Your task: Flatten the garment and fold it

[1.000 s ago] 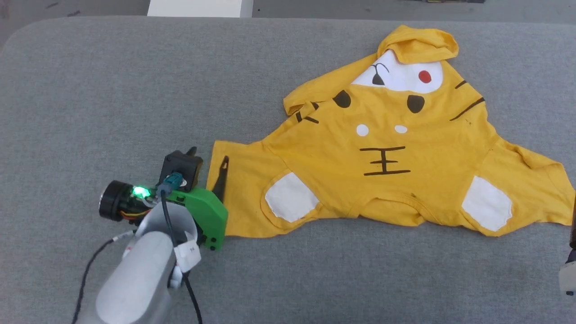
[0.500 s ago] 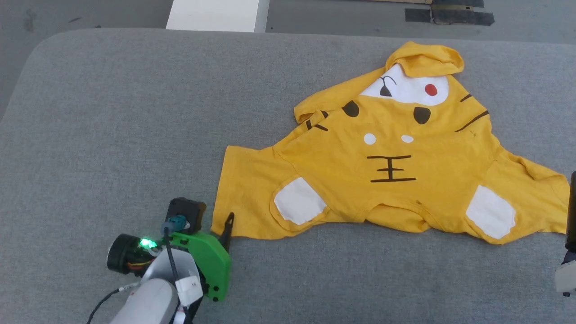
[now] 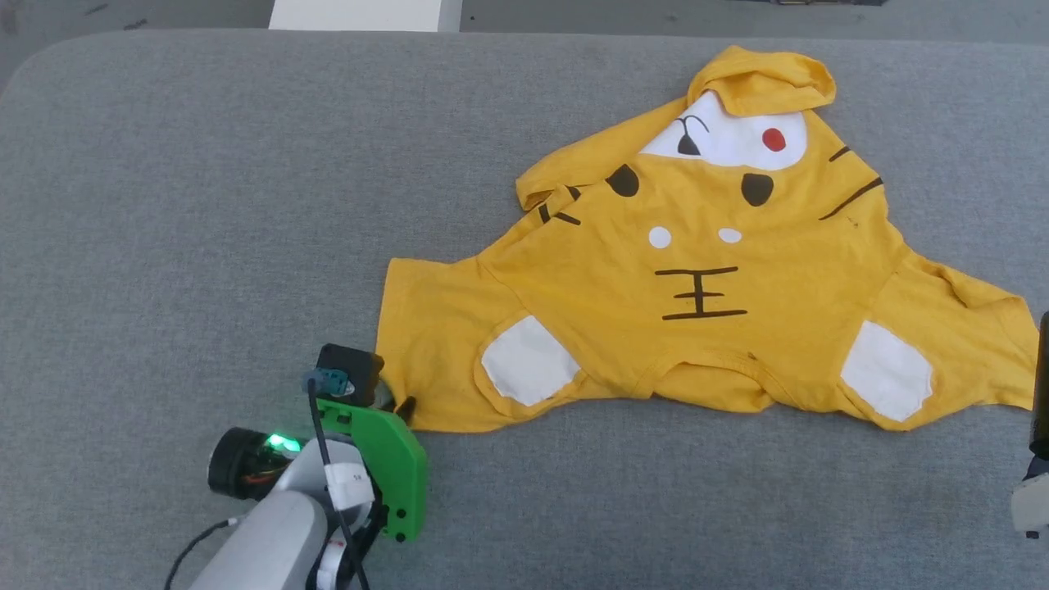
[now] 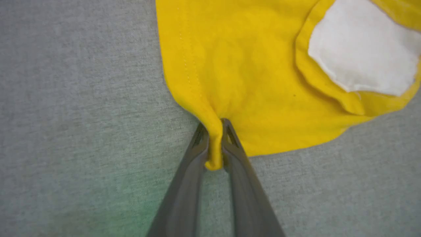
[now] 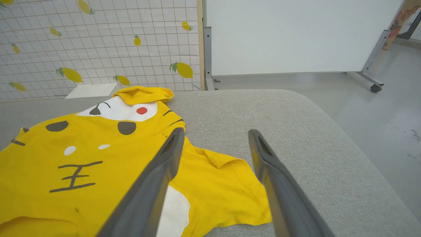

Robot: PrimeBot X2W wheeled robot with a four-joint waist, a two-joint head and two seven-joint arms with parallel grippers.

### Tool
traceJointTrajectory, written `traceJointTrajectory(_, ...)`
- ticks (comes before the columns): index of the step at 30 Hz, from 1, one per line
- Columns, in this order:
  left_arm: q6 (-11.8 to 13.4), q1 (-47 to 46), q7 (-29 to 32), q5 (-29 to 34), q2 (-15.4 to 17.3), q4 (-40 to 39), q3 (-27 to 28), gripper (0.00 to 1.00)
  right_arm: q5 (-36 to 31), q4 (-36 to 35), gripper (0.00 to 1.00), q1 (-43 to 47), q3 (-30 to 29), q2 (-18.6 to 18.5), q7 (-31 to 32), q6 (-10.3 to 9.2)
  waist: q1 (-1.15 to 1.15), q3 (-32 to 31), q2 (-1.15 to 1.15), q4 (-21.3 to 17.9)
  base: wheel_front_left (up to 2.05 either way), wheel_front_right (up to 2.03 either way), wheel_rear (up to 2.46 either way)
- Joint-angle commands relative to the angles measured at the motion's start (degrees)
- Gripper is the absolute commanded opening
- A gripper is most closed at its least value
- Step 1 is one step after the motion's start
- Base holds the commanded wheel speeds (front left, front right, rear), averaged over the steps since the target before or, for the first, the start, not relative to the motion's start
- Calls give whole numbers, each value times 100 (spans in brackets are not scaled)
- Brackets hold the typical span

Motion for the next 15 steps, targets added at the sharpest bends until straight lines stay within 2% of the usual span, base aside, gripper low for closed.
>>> traceJointTrajectory(1, 0, 195, 104, -93, -89, 257, -92, 0, 45, 31, 100, -84, -25, 2, -14, -9, 0, -47, 0, 3, 0, 0, 0)
traceJointTrajectory(10, 728, 556, -1130, -435, -384, -420, 867, 0, 1, 103, 100, -91, -57, 2, 1, -9, 0, -383, 0, 133, 0, 0, 0)
traceJointTrajectory(15, 1277, 1466, -1444, -657, -202, -1142, 1589, 0, 2, 152, 100, -29, -68, 2, 18, -9, 0, -518, 0, 145, 0, 0, 0)
